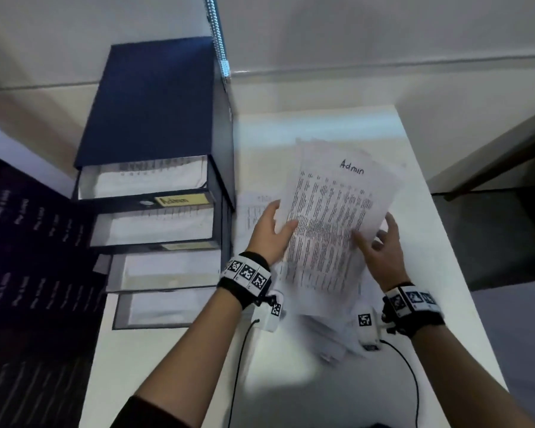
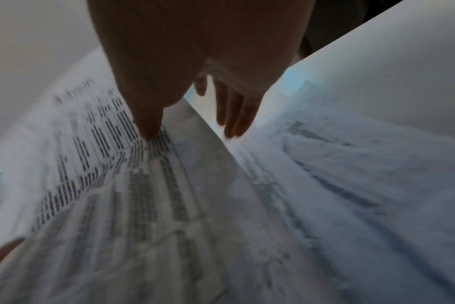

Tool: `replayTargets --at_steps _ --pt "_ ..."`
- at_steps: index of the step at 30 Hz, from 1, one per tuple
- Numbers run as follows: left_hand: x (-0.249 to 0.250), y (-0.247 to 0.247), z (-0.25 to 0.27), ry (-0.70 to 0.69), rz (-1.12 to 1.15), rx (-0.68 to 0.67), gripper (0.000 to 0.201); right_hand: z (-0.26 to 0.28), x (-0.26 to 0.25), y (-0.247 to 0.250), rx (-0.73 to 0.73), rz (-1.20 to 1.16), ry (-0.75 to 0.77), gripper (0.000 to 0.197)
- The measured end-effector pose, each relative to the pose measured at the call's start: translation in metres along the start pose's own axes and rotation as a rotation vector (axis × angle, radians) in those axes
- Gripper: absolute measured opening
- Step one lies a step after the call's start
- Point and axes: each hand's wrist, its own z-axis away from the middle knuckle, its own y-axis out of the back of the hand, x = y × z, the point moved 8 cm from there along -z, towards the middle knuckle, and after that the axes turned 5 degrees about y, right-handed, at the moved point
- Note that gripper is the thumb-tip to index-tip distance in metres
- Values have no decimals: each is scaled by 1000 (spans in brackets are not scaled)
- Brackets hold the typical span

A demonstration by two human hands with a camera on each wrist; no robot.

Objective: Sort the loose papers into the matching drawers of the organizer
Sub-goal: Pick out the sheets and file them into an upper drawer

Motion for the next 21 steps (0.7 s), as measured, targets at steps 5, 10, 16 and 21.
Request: replayTargets --at_steps 5,10,16,21 --pt "19 83 50 -27 89 107 87 22 -89 -63 -260 -69 193 82" --pt "14 177 104 -134 30 174 76 63 -163 -129 -453 -45 294 44" --pt "16 276 179 -301 200 295 60 87 -214 -215 -655 -202 108 41" --pt "-7 311 187 -152 352 261 35 94 -223 -268 -830 -250 -249 31"
